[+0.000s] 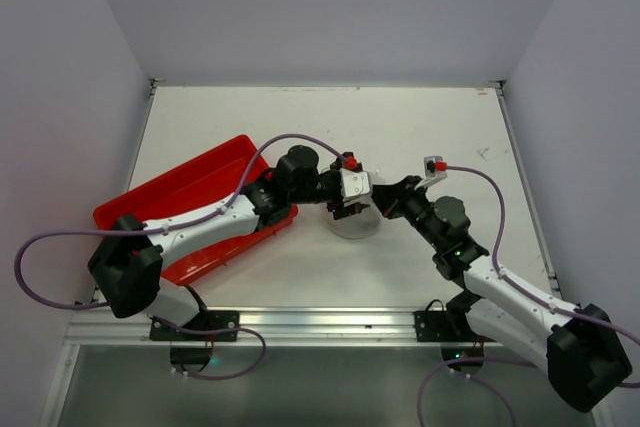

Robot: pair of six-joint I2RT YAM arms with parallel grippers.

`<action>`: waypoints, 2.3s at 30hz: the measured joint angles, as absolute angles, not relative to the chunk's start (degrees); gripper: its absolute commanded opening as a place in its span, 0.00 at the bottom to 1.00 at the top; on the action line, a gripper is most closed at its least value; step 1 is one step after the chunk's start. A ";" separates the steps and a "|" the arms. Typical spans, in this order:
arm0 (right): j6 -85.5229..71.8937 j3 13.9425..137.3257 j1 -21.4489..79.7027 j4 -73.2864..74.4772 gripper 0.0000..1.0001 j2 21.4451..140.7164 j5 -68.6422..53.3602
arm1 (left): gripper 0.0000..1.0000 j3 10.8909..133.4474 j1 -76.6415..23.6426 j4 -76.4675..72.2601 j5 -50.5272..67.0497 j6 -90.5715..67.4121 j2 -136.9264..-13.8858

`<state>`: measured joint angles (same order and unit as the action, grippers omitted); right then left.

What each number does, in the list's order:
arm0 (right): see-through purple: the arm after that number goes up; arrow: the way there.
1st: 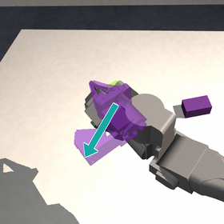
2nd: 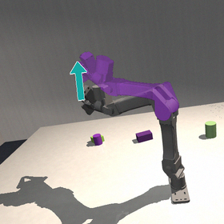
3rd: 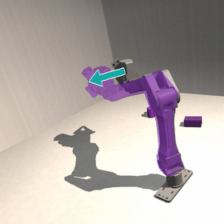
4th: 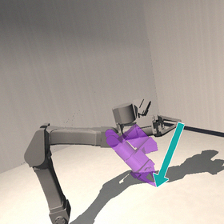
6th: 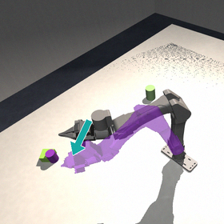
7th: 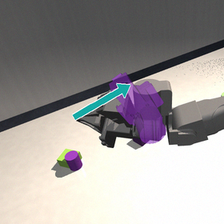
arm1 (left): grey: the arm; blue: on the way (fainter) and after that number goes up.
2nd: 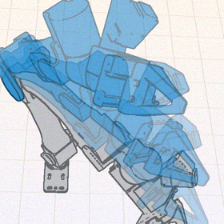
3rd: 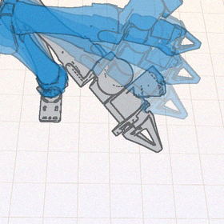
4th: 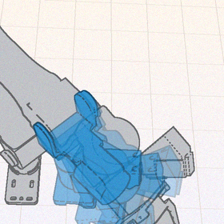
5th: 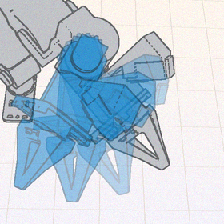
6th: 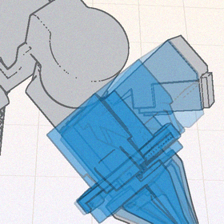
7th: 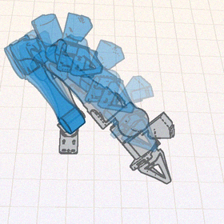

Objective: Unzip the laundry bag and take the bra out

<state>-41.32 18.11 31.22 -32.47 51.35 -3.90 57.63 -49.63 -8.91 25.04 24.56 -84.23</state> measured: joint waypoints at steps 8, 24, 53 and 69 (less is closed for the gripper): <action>-40.91 18.59 31.48 -30.41 0.00 49.45 -3.77 | 0.74 57.52 -49.65 -8.54 24.23 26.15 -84.27; -40.86 18.76 31.51 -29.95 0.00 47.97 -3.73 | 0.23 57.19 -49.65 -8.69 23.22 27.59 -86.43; -38.96 17.76 29.36 -28.01 0.00 48.05 1.89 | 0.00 46.54 -49.91 -14.35 18.94 27.70 -75.00; -42.33 18.11 23.94 -39.09 0.00 60.05 -5.58 | 0.00 42.89 -49.63 -15.40 21.69 29.63 -70.98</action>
<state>-42.33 18.11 23.94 -39.09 60.05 -5.58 42.89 -49.63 -15.40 21.69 29.63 -70.98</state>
